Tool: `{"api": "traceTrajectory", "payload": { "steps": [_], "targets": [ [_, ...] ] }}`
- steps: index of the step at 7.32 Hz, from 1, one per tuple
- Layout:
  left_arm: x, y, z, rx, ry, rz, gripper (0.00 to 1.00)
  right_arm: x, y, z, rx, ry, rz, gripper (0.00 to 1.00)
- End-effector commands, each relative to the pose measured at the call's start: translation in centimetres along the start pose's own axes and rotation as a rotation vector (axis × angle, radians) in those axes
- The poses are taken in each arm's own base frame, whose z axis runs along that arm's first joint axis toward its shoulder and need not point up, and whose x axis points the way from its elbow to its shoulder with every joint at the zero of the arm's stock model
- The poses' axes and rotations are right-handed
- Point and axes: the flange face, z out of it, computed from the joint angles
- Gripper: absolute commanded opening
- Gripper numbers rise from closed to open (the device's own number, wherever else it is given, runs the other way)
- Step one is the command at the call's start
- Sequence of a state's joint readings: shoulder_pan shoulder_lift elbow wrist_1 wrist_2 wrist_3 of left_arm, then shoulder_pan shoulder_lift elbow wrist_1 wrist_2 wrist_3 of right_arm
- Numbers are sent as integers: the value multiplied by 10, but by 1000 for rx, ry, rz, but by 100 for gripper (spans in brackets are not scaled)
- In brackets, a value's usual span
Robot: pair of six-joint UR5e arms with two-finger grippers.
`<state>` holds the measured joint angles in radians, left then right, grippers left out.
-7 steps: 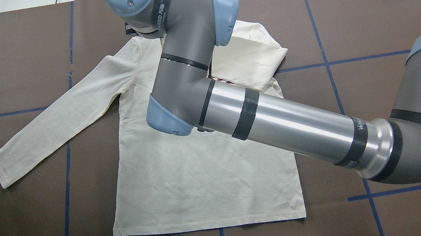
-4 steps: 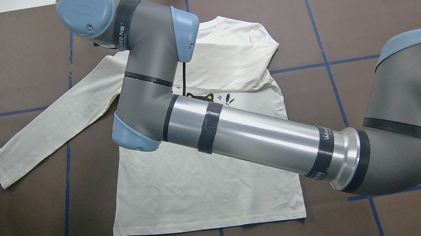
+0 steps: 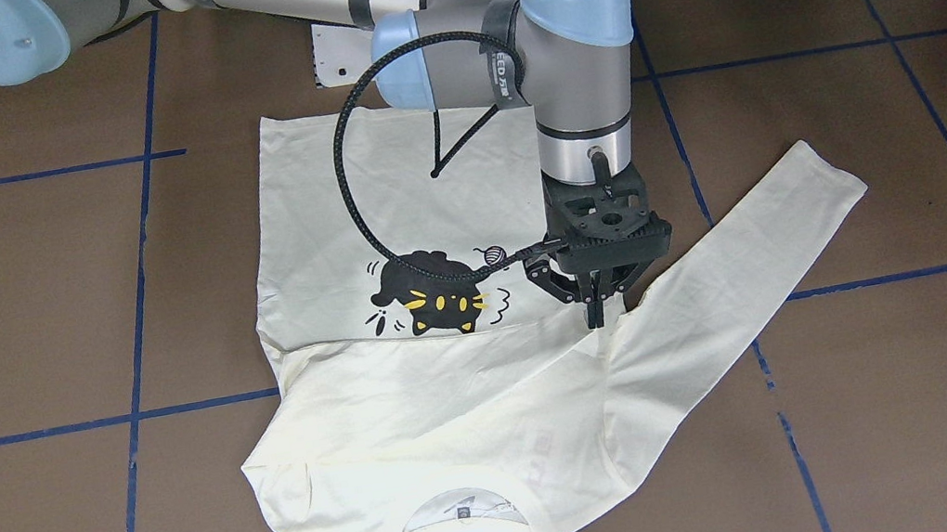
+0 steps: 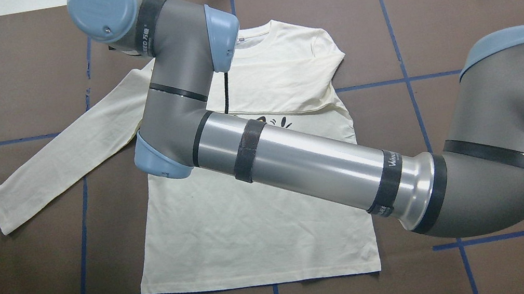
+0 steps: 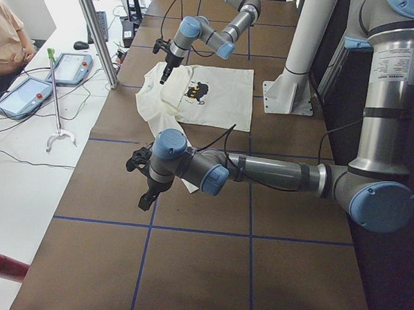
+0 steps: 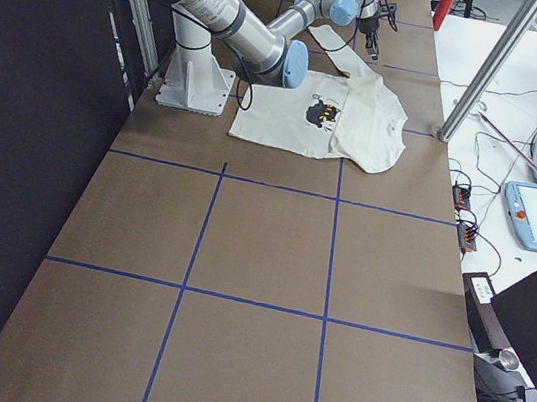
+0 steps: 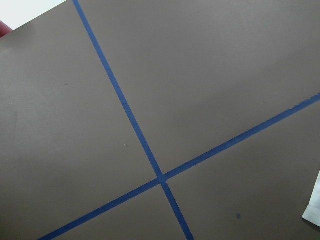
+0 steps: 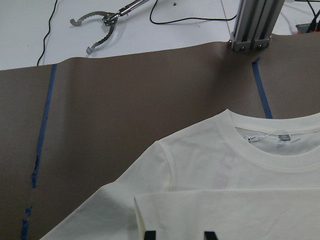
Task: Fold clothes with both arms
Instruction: 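Lift the sleeve with the right gripper and lay it across the shirt chest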
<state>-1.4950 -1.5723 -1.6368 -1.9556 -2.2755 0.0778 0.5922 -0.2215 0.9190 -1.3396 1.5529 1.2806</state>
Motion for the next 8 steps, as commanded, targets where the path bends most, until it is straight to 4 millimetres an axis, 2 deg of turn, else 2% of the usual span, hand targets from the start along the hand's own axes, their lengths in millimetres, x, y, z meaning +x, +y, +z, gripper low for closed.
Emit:
{"api": "traceTrajectory", "payload": {
  "steps": [1,2,3,4,5,6,7,8],
  "targets": [
    [12,-20,-13,54,0,28,100,12,-50,-24,-89,36,23,100],
    [21,-38,-27,139,-10,100,100,32,-88,-44,-125,31,8,100],
    [27,-45,-35,206,-14,157,100,68,-120,-51,-188,11,1,100],
    [35,-66,-44,245,-6,188,100,123,-130,-58,-216,-16,-67,100],
    [40,-70,-52,271,4,129,100,192,-146,-60,-234,-21,-102,100],
    [51,-74,-57,310,21,93,100,279,-158,-64,-262,-25,-173,100],
    [65,-69,-50,348,45,148,100,366,-153,-73,-271,-19,-253,100],
    [94,-60,-14,288,94,181,100,438,-147,-88,-277,-22,-290,100]
  ]
}}
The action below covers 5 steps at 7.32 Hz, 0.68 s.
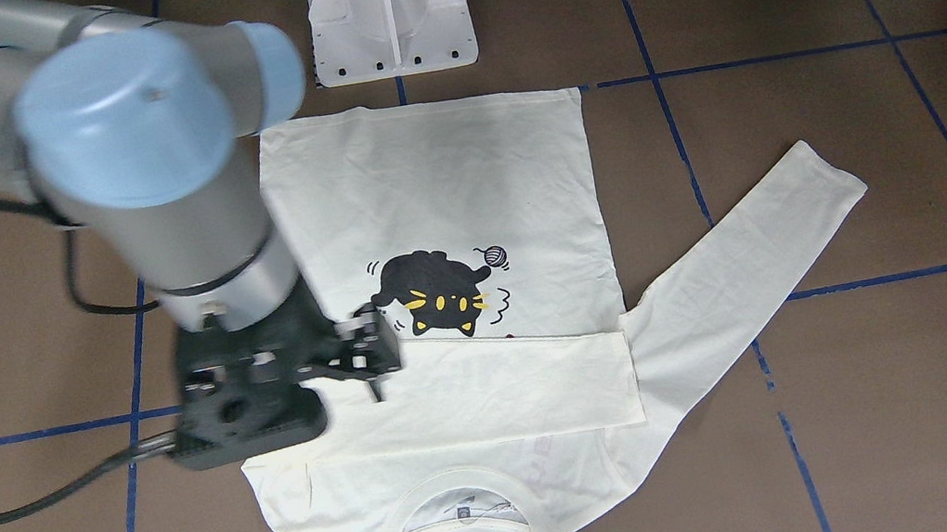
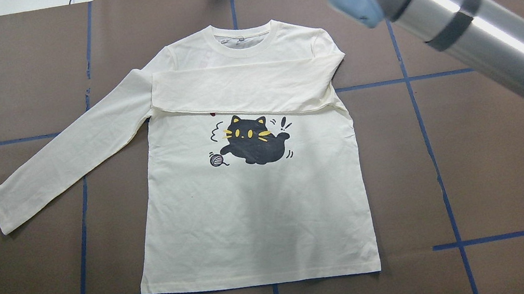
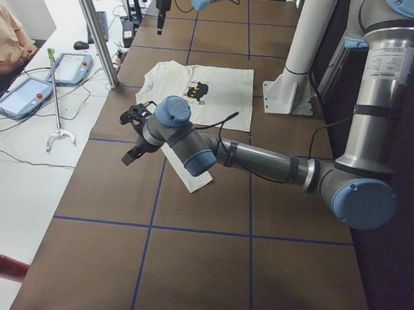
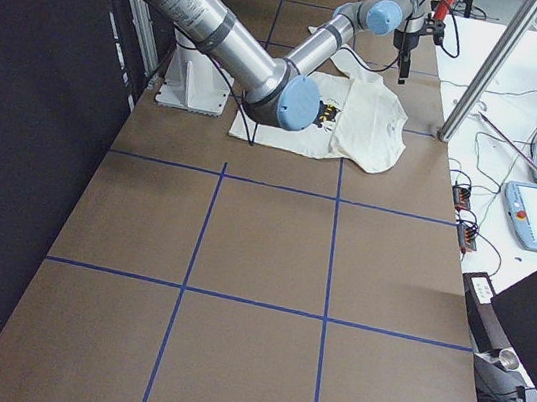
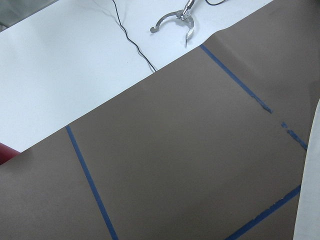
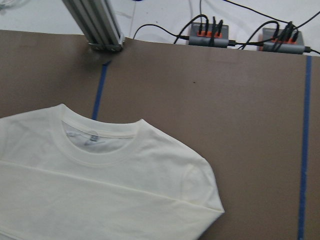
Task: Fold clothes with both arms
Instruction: 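Release the sleeve and raise the right gripper while the left gripper reaches the other cuff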
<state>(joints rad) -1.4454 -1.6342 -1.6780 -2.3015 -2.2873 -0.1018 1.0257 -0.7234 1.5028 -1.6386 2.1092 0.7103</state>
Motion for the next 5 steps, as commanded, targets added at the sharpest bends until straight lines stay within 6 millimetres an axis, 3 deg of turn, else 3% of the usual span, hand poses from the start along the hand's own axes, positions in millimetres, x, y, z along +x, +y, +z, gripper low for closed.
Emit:
{"api": "traceTrajectory", "payload": {
  "steps": [1,2,3,4,5],
  "targets": [
    [40,19,38,-46,73,32,100,145,71,-20,-25,3,-84,100],
    [51,49,45,-60,92,46,100,186,101,-23,-32,23,-100,100],
    [61,73,45,-31,112,15,100,211,130,-20,-49,34,-105,100],
    [86,97,68,-65,106,27,100,223,154,-27,-48,35,-108,100],
    [114,107,94,-97,92,58,100,225,164,-32,-46,34,-108,100]
  ]
}}
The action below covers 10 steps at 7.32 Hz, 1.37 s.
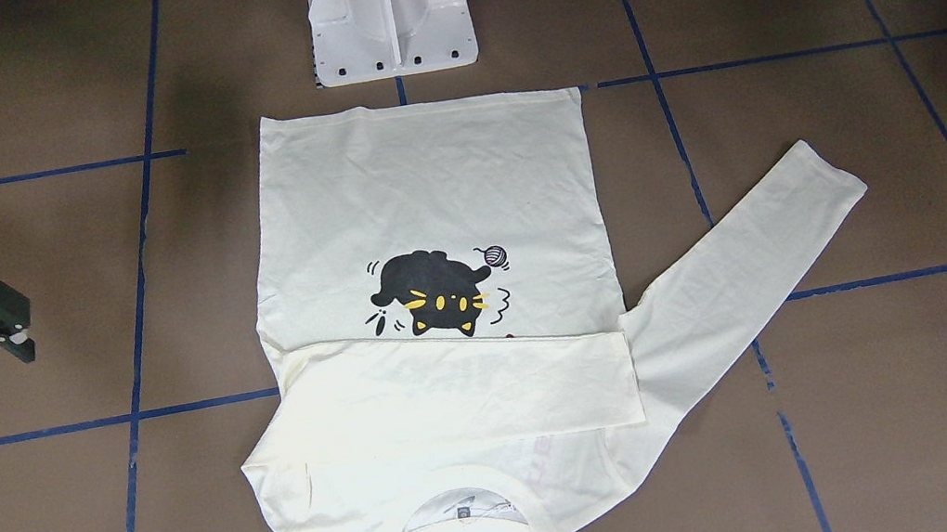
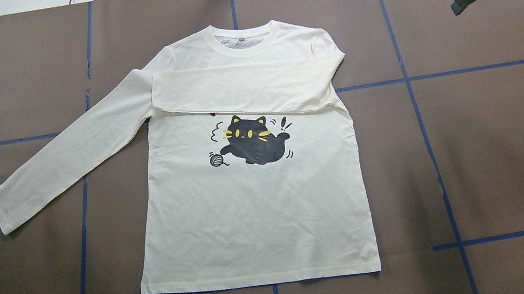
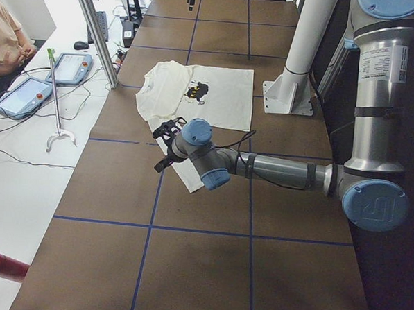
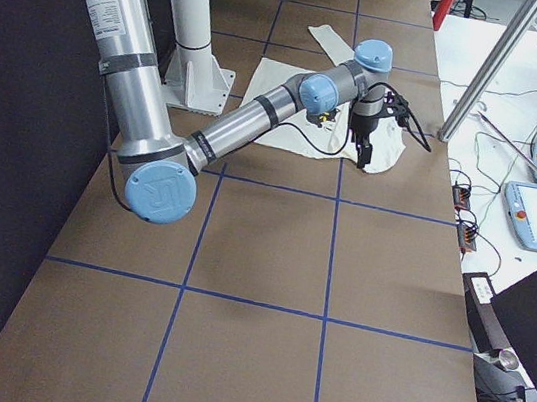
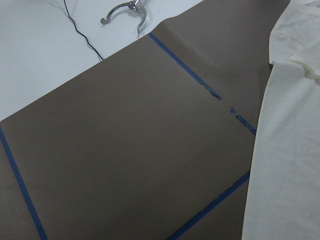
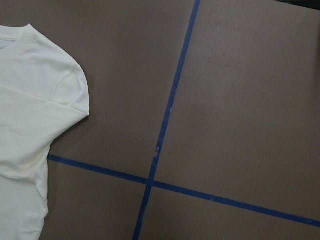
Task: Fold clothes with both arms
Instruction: 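Release the sleeve and raise the right gripper while the left gripper reaches the other cuff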
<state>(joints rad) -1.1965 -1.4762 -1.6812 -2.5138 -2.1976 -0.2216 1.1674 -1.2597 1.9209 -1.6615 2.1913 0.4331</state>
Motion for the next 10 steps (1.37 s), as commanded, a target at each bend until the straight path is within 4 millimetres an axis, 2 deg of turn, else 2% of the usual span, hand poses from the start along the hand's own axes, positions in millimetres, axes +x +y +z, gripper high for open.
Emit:
{"api": "traceTrajectory", "payload": {
  "steps": [1,3,4,6,8,9,10],
  "targets": [
    [55,36,55,-82,3,58,100,12,28,-2,-7,3,0,100],
    [87,87,71,-132,24,128,100,16,38,-4,-8,4,3,100],
    [98,101,74,-140,49,153,100,17,43,-5,-9,4,8,100],
    [118,116,93,-170,41,193,100,18,47,-8,-6,4,14,100],
    [123,119,97,-171,35,205,100,19,49,-8,-7,4,16,100],
    [125,119,98,-172,39,209,97,18,50,-9,-5,5,15,100],
    [126,120,101,-172,26,214,87,18,50,-9,-4,5,16,100]
  ]
}}
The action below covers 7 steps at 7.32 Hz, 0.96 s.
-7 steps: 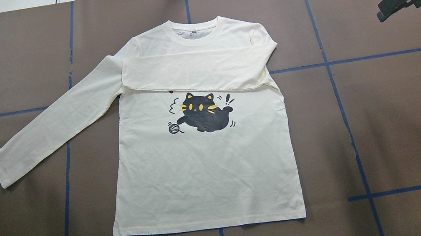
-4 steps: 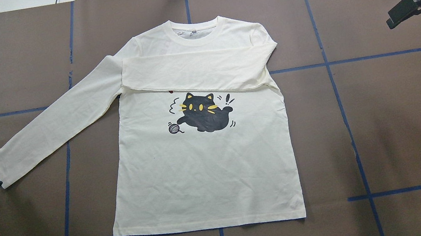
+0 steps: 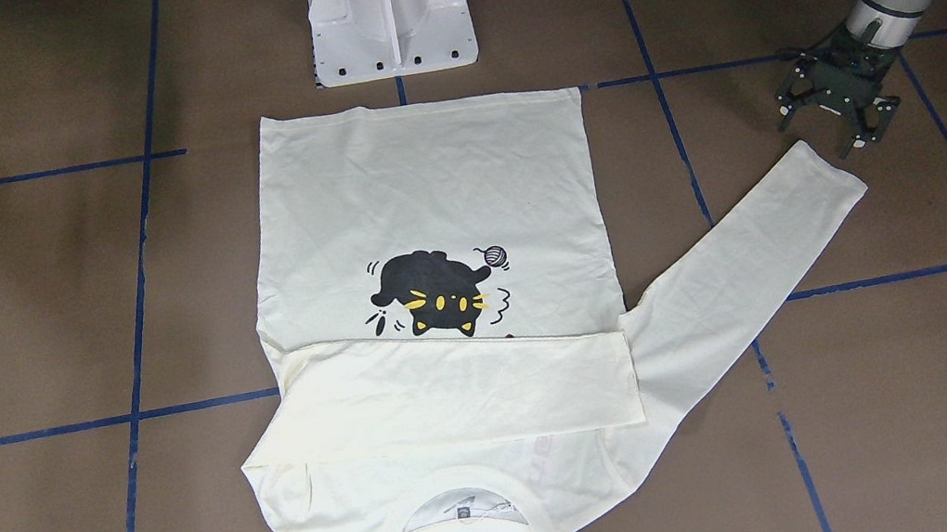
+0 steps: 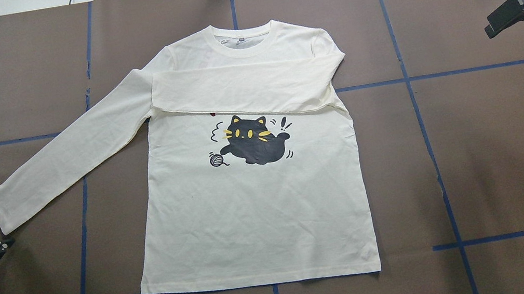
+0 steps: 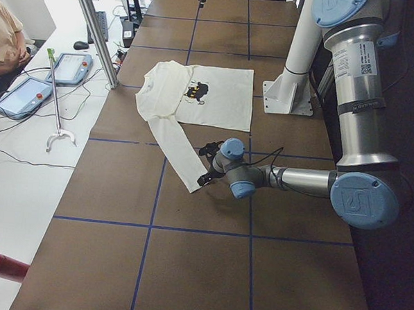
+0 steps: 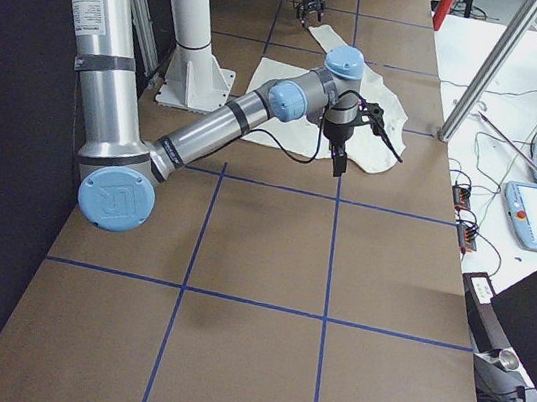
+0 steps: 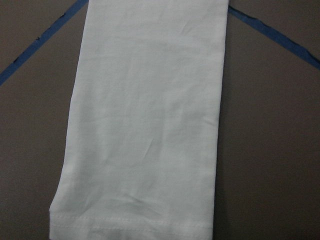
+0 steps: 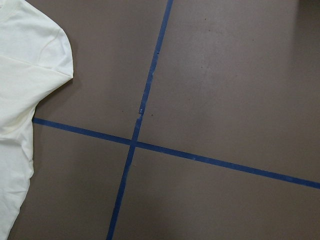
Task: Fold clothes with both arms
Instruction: 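Release the sleeve and raise the right gripper while the left gripper reaches the other cuff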
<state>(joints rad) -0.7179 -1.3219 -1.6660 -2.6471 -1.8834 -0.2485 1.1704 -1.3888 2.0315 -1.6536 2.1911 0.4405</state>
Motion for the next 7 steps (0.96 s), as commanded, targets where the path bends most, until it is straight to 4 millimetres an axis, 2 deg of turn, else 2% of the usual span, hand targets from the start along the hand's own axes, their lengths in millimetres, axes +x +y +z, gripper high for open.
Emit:
{"api": "traceTrajectory", "payload": {
  "steps": [1,2,3,4,5,6,7],
  "targets": [
    [2,1,3,-2,-15,6,80,0,0,-1,1,0,0,100],
    [1,2,3,-1,-25,6,74,-1,1,0,0,0,-1,100],
    [1,1,3,1,-26,6,63,0,0,-1,1,0,0,100],
    [1,1,4,-1,-26,4,43,0,0,0,0,1,1,100],
    [1,1,3,1,-27,3,15,0,0,0,0,1,1,100],
    [1,-1,3,5,-26,3,0,0,1,0,-1,0,0,100],
    [2,-4,2,12,-23,5,0,0,0,-1,1,0,0,100]
  ]
}}
